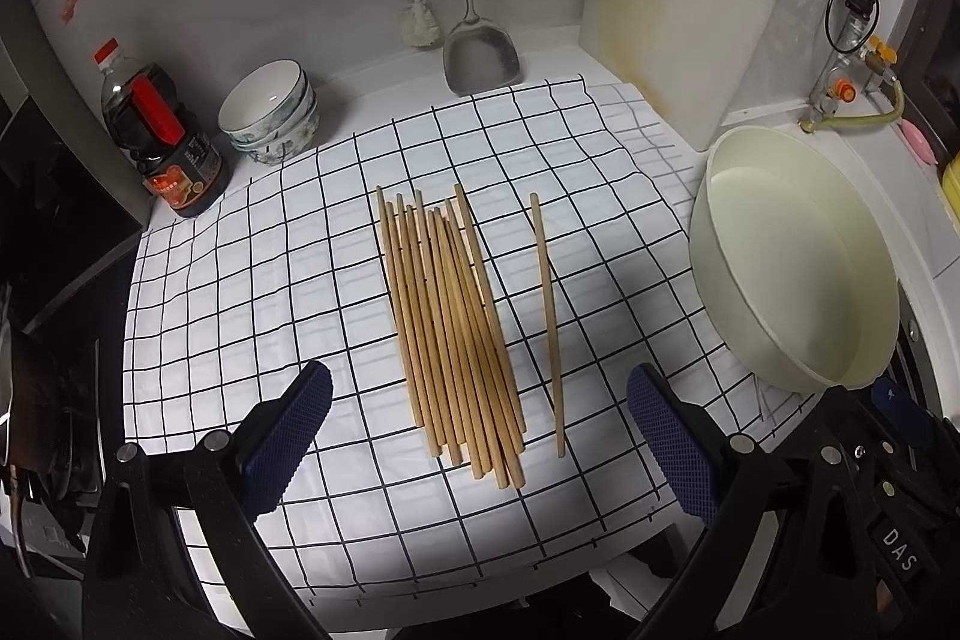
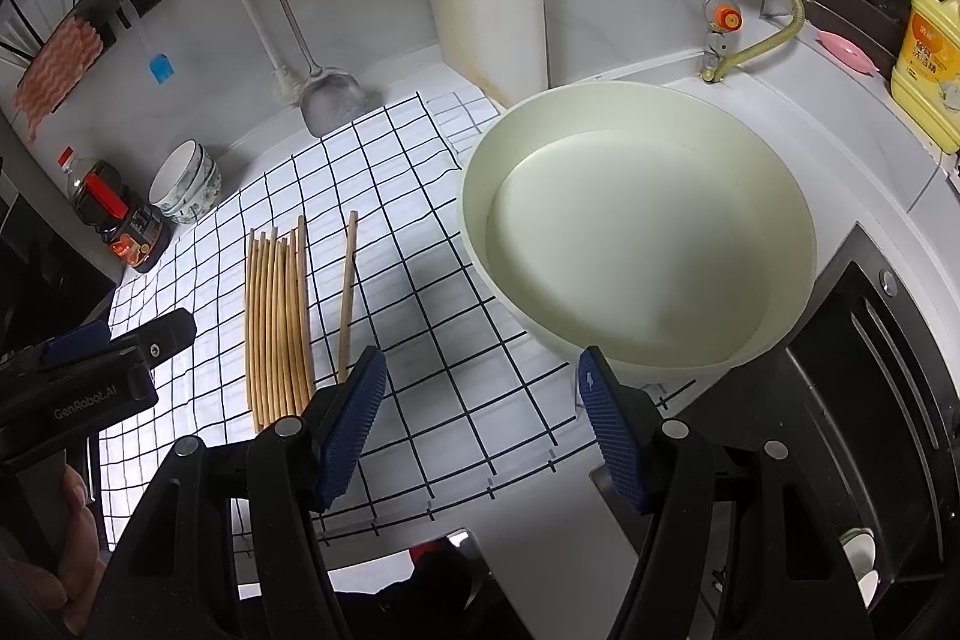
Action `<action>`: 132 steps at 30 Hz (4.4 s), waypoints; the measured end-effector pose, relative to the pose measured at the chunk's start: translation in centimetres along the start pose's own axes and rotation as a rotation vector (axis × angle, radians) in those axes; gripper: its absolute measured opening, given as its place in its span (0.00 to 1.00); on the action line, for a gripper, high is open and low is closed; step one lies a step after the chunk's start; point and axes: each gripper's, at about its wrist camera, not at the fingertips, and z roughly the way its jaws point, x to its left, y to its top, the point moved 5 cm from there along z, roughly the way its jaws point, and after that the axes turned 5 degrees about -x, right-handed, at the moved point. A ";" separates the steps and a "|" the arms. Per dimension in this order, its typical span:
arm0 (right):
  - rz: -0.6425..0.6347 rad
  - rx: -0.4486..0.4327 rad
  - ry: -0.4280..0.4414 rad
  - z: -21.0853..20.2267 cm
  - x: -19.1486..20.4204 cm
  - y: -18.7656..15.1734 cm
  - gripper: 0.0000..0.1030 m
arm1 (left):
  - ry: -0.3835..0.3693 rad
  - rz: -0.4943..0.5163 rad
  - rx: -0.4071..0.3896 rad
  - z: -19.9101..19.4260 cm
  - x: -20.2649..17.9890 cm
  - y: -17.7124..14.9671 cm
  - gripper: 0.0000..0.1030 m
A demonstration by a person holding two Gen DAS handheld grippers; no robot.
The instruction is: Organize utensils
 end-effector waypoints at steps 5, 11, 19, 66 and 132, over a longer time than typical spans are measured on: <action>-0.002 0.001 -0.001 0.0 0.1 0.1 0.62 | 0.000 0.000 0.001 0.0 0.0 0.0 0.94; -0.018 -0.003 0.045 0.3 1.1 0.0 0.62 | -0.010 -0.016 0.007 0.3 1.0 -0.3 0.94; -0.116 -0.001 0.132 2.6 4.3 -0.8 0.62 | 0.038 -0.052 -0.005 3.4 4.9 -1.7 0.94; -0.213 0.063 -0.020 18.8 10.2 -1.9 0.62 | 0.040 -0.101 0.045 19.2 11.6 -2.2 0.94; 0.171 -0.122 -0.045 5.6 -15.0 5.8 0.06 | -0.496 0.220 -0.038 6.4 -21.3 5.3 0.07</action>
